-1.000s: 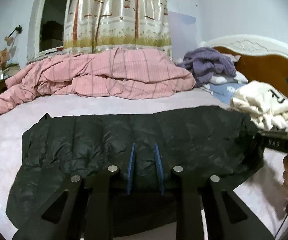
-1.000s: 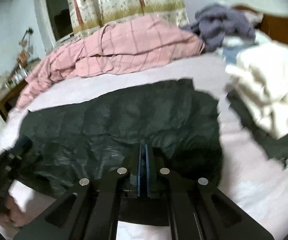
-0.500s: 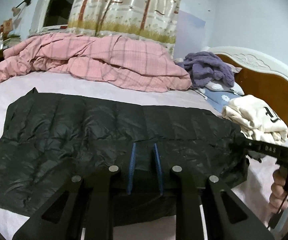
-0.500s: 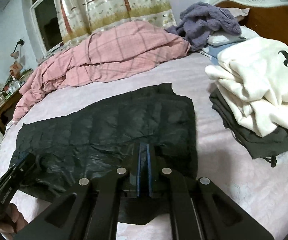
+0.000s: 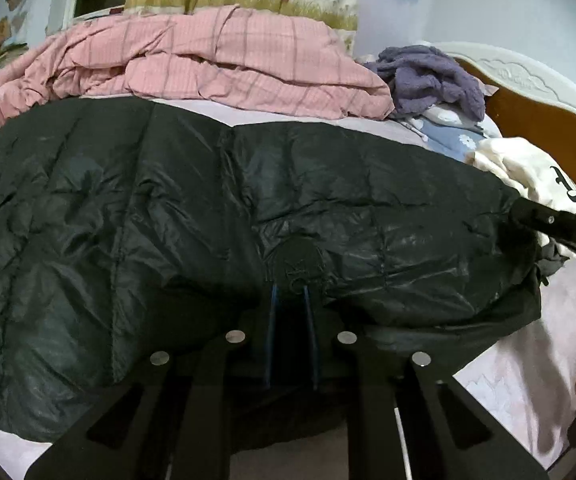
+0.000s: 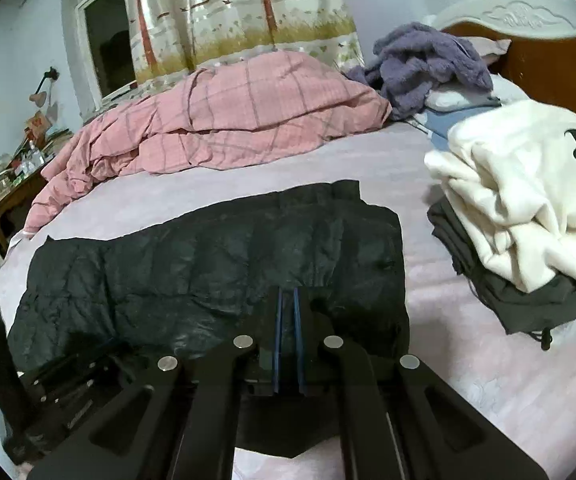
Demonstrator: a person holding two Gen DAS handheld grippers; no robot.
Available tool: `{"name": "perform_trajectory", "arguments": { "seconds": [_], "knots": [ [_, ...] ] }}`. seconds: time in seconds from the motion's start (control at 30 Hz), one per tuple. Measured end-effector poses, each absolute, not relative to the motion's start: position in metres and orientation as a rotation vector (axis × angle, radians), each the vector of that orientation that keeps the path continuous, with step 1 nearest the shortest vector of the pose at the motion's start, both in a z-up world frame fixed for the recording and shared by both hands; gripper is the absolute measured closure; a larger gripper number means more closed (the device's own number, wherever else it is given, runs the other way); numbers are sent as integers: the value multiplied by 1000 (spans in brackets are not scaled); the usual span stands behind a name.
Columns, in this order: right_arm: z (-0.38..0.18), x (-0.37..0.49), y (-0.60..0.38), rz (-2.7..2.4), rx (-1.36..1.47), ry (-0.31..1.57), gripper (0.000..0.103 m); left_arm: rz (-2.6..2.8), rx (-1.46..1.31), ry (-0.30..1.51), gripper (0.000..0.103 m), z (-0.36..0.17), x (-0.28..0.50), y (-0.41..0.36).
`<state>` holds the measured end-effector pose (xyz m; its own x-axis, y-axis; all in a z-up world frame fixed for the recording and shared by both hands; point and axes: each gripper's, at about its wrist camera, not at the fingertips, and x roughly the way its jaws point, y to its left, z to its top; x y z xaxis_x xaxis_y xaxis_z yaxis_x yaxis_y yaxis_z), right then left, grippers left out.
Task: Fold large clothes
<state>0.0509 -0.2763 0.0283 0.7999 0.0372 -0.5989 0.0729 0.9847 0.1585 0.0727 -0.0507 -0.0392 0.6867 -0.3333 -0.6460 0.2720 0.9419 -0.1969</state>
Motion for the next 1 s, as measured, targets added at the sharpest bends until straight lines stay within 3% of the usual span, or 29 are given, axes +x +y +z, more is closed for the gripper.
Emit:
{"name": "perform_trajectory", "arguments": {
  "seconds": [0.33, 0.4, 0.53, 0.77, 1.0],
  "knots": [
    [30, 52, -277, 19, 170, 641, 98, -349, -83, 707, 92, -40, 69, -50],
    [31, 52, -281, 45, 215, 632, 98, -383, -110, 634, 99, -28, 57, -43],
    [26, 51, -284, 23, 225, 622, 98, -335, 76, 469, 99, 3, 23, -56],
    [33, 45, -270, 61, 180, 604, 99, -305, -16, 681, 103, -37, 59, -51],
    [51, 52, -278, 158, 307, 673, 99, -344, -53, 697, 103, -42, 59, -48]
  ]
}}
